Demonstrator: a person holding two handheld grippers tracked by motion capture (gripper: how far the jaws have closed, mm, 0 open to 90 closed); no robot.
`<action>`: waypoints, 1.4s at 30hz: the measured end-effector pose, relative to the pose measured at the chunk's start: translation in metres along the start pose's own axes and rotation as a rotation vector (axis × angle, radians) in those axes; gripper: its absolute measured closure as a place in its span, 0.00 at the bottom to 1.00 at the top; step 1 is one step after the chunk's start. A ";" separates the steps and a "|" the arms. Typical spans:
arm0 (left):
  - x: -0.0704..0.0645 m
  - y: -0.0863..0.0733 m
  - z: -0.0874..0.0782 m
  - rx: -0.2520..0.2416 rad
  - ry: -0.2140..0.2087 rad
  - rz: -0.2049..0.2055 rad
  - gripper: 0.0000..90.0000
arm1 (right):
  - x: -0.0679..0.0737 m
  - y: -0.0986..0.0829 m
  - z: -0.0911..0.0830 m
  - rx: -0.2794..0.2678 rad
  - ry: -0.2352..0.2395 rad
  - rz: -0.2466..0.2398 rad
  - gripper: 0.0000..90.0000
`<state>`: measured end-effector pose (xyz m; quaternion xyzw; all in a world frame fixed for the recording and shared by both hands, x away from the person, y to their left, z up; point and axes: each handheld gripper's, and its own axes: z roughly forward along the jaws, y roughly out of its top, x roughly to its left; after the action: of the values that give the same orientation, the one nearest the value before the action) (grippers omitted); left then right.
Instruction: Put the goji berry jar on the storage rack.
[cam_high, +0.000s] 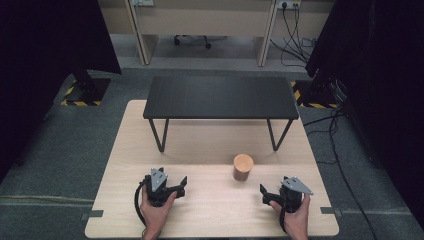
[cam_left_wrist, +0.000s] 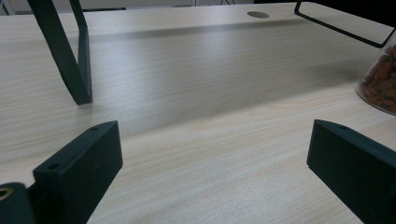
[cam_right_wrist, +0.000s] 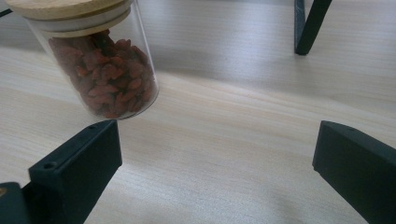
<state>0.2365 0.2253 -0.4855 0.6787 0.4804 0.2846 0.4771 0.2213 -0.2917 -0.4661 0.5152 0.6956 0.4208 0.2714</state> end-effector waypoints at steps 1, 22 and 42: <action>0.000 0.000 0.000 0.000 0.000 0.000 0.03 | 0.000 0.000 0.000 -0.001 0.001 0.001 0.01; 0.000 0.000 0.000 -0.001 -0.002 -0.001 0.03 | -0.008 -0.006 -0.003 -0.032 0.094 -0.072 0.02; 0.000 0.000 0.000 -0.002 0.000 0.000 0.03 | -0.011 -0.005 0.005 -0.051 0.204 -0.133 0.04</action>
<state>0.2362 0.2254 -0.4857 0.6782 0.4803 0.2851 0.4776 0.2263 -0.3011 -0.4734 0.4153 0.7414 0.4696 0.2395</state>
